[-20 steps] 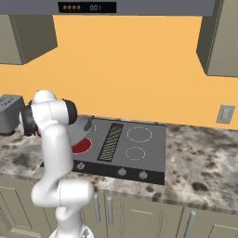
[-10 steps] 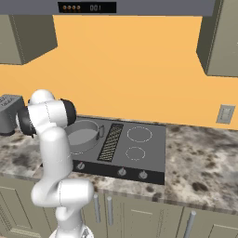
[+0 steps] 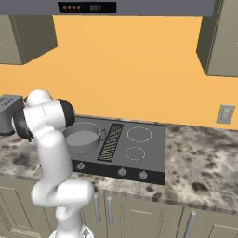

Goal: Turn on the burner for the pot on the stove. Wait thirty seconds for the pot to heat up. Then add the mushroom to the pot.

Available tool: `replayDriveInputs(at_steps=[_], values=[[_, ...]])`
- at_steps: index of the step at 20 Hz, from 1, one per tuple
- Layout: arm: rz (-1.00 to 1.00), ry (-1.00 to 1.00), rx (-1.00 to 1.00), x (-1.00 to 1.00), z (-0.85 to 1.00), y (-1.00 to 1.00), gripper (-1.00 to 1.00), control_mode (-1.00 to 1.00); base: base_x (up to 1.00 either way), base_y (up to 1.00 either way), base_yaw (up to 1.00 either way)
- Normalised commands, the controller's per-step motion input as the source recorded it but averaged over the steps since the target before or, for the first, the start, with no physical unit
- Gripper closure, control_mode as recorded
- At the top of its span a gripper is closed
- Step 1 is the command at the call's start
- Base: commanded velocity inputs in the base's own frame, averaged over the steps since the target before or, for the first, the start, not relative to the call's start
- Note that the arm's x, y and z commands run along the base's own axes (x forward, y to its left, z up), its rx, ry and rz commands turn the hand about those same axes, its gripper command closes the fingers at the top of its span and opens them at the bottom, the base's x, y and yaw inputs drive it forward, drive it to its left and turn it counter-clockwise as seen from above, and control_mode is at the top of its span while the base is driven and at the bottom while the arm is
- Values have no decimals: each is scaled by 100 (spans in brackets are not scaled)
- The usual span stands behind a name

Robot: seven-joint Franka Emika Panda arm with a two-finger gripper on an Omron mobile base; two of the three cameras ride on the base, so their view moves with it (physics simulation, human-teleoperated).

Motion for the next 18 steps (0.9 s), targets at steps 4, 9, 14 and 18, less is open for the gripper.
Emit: replayDriveInputs(at_steps=[4, 9, 14, 18], values=[[0, -1, 0, -9, 84, -56, 100, -100, 0, 0, 0], [1, 7, 0, -15, 90, -96, 100, -100, 0, 0, 0], [0, 13, 1, -14, 35, -100, 100, -100, 0, 0, 0], [0, 16, 0, 0, 0, -90, 100, -100, 0, 0, 0]])
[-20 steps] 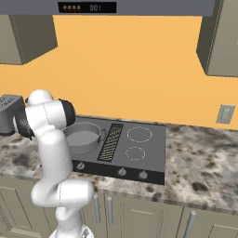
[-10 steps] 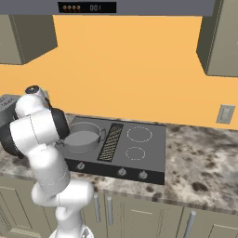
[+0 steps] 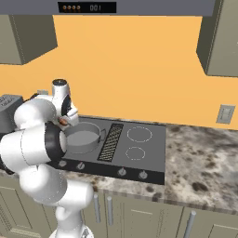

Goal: Turn on the burner for the pot on the stove. Wait thirty seconds for the pot to heat up. Then add the mushroom to the pot.

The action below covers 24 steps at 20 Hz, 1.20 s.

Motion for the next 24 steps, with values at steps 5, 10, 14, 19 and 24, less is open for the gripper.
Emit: replayDriveInputs(at_steps=[5, 10, 14, 19, 24], values=[[1, 7, 2, 6, -20, -34, 100, -100, 0, 0, 0], [-9, 16, 0, 6, -22, -5, 100, -100, 0, 0, 0], [-12, 13, 0, 20, -29, 0, 100, -100, 0, 0, 0], [-5, 1, 0, 11, -30, -16, 100, -100, 0, 0, 0], [-5, 1, -1, 0, -36, -3, 100, -100, 0, 0, 0]])
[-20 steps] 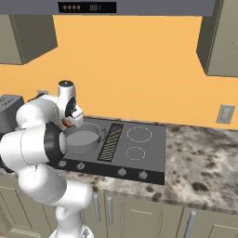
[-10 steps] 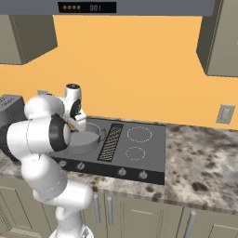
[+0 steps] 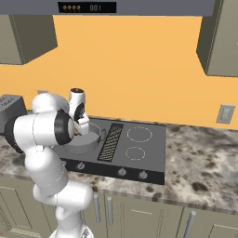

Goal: Turn on the burner for the pot on the stove. Wait thirty seconds for the pot to heat up. Then add the mushroom to the pot.

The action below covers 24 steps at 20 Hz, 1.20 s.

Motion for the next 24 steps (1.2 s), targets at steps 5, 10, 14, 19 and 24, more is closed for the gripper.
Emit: replayDriveInputs(at_steps=[5, 10, 14, 19, 24], values=[[-3, 0, 0, 4, -22, 0, 100, -100, 0, 0, 0], [-2, 0, 0, 2, -27, 0, 100, -100, 0, 0, 0], [-2, 0, 0, 0, -28, -3, 100, -100, 0, 0, 0], [-2, 0, 0, 0, -28, -4, -100, -100, 0, 0, 0], [-2, 0, 0, 0, -5, -11, -100, -100, 0, 0, 0]])
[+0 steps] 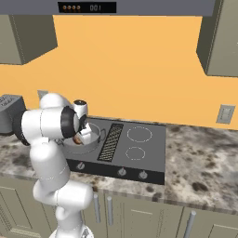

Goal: Turn on the burner for the pot on the stove. Wait thirty seconds for the pot to heat up. Then add the mushroom to the pot.

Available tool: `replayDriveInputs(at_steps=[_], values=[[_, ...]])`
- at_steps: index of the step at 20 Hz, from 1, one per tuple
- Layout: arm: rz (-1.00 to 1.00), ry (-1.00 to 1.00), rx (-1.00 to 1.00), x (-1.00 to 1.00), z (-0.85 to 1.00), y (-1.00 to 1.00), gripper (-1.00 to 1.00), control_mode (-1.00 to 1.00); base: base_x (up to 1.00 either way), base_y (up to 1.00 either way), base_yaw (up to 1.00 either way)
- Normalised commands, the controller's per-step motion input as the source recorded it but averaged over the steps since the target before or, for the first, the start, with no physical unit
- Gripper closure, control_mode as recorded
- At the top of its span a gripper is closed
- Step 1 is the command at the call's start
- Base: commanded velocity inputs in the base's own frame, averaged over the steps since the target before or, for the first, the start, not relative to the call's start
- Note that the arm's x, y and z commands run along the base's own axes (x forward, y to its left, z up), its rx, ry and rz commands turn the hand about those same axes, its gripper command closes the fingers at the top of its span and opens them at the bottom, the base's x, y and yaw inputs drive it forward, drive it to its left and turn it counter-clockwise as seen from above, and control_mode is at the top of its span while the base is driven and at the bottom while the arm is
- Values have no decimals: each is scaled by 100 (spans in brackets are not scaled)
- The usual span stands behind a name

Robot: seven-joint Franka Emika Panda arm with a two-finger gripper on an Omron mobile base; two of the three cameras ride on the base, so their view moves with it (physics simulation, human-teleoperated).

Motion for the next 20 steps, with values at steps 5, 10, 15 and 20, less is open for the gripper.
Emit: replayDriveInputs(at_steps=[5, 10, 15, 20], values=[[-2, 0, 0, 0, 0, -11, -100, -100, 0, 0, 0], [-6, -2, 0, -1, 22, 0, -100, -100, 0, 0, 0], [-8, -1, -2, -9, 90, -5, -100, -100, 0, 0, 0], [12, -8, -8, -58, 100, -11, -100, -100, 0, 0, 0]])
